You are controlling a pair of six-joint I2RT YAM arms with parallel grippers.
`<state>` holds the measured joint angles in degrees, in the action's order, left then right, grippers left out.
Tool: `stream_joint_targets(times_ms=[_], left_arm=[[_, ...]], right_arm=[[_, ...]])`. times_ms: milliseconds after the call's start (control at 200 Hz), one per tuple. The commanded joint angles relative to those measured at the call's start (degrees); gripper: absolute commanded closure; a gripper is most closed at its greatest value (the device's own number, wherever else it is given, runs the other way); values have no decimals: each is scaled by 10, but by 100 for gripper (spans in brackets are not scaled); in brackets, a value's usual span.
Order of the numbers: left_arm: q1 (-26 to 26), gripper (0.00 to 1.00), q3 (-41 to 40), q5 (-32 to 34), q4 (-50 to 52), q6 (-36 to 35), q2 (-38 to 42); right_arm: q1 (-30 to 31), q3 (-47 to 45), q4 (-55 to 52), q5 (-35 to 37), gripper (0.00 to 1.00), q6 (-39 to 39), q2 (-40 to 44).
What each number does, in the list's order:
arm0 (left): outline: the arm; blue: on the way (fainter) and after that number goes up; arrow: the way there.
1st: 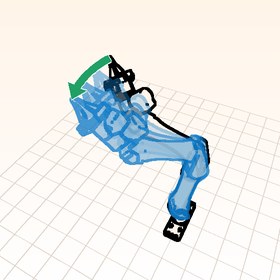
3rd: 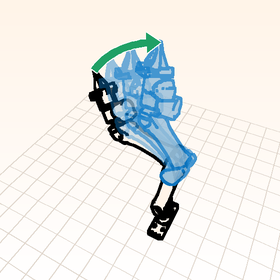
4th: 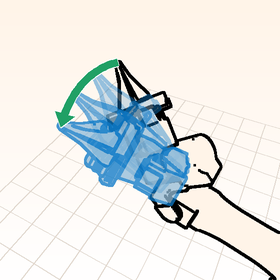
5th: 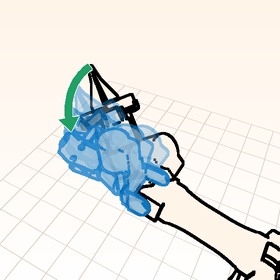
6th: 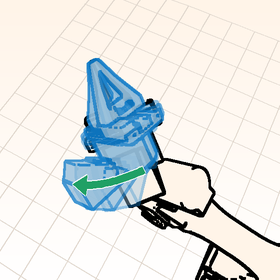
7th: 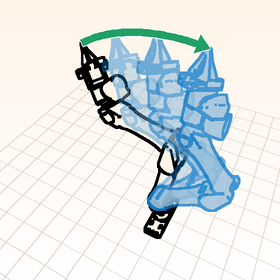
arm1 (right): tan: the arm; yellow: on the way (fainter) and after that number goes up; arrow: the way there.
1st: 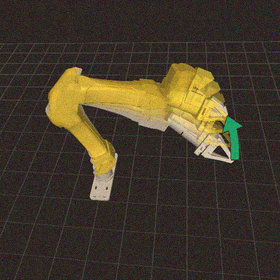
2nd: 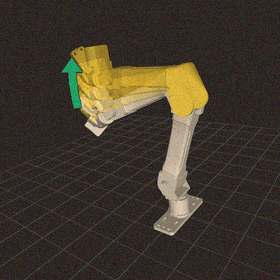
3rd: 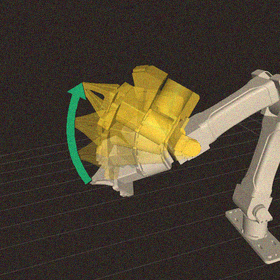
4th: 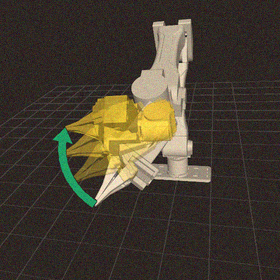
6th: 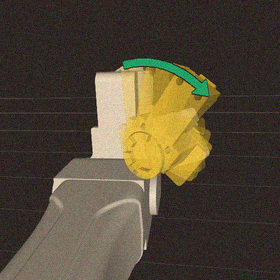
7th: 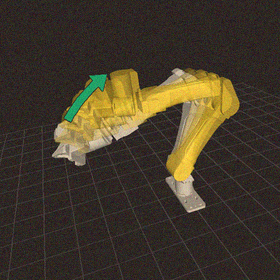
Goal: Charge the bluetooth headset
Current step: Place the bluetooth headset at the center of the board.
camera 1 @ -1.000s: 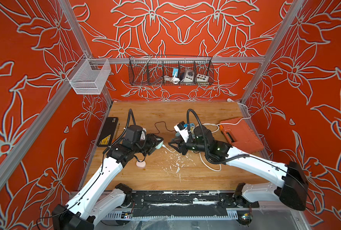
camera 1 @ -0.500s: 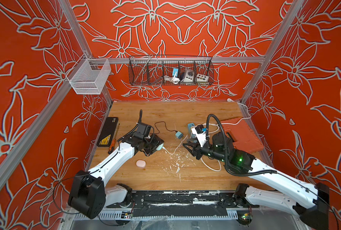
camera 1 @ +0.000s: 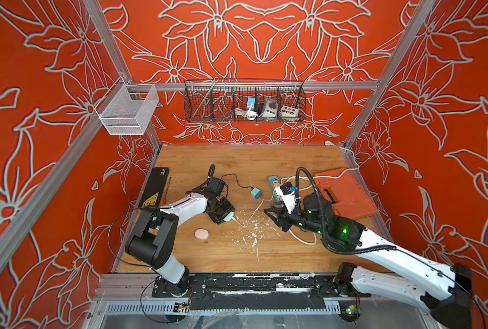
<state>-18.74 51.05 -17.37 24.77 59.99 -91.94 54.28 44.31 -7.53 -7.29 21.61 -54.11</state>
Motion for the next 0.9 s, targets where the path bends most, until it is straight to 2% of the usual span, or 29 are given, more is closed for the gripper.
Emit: stream_joint_targets(times_ms=[0, 90, 165, 325, 640, 746, 896], left_arm=[[3, 57, 20, 14, 8, -7, -23], [3, 46, 26, 14, 15, -9, -39], [3, 33, 28, 16, 19, -9, -45], [3, 17, 38, 23, 41, -15, -43], [3, 15, 66, 46, 103, -46, 53], [-4, 15, 91, 44, 121, -67, 74], [-22, 15, 142, 39, 149, -86, 58]], right_arm=[[-3, -5, 3, 11, 61, 6, -2], [-3, -5, 2, 11, 61, 5, -5], [-3, -5, 1, 11, 61, 6, -5], [-3, -6, -2, 13, 61, 6, -1], [-4, -20, -40, 33, 61, 7, 45], [-5, -28, -66, 58, 52, 19, 75], [-6, -20, -119, 96, 40, 39, 92]])
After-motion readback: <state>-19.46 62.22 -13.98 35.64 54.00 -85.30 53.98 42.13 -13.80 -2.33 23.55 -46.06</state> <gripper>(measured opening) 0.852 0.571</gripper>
